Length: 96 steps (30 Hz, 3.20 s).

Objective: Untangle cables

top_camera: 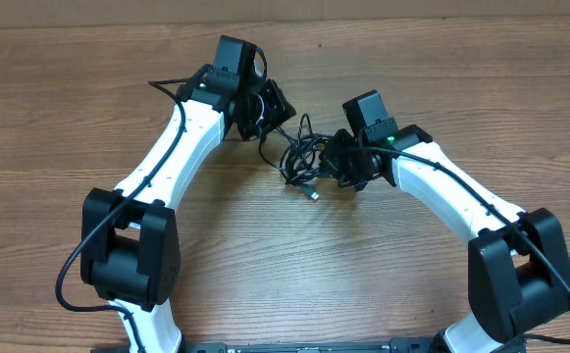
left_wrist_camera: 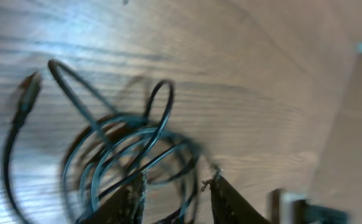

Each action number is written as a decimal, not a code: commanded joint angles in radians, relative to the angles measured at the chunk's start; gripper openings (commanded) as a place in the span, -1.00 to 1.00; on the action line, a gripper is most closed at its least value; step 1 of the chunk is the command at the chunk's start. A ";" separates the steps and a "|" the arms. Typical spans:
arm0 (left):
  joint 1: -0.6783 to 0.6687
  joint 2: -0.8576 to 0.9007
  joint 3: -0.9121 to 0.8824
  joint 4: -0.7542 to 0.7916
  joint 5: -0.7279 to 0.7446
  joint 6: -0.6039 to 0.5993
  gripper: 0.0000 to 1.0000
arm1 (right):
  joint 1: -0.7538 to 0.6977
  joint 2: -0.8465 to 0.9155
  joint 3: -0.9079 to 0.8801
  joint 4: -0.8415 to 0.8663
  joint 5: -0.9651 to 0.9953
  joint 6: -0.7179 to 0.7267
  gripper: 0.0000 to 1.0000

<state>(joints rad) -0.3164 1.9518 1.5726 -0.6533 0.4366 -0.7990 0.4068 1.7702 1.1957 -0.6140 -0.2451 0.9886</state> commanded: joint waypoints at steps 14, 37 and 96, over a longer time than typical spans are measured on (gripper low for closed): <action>-0.088 0.006 0.018 -0.129 -0.120 0.253 -0.19 | 0.003 0.037 -0.005 0.025 0.296 -0.287 -0.92; -0.139 0.007 -0.014 -0.255 -0.160 -0.084 0.24 | -0.009 0.089 -0.034 0.031 0.151 -0.283 -0.93; -0.213 0.064 -0.351 0.285 -0.438 -0.199 -0.92 | -0.010 0.089 -0.034 -0.146 0.083 -0.302 -0.92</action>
<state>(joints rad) -0.5781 1.9774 1.2072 -0.3656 0.0231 -1.0172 0.4000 1.8549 1.1683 -0.7467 -0.1684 0.7097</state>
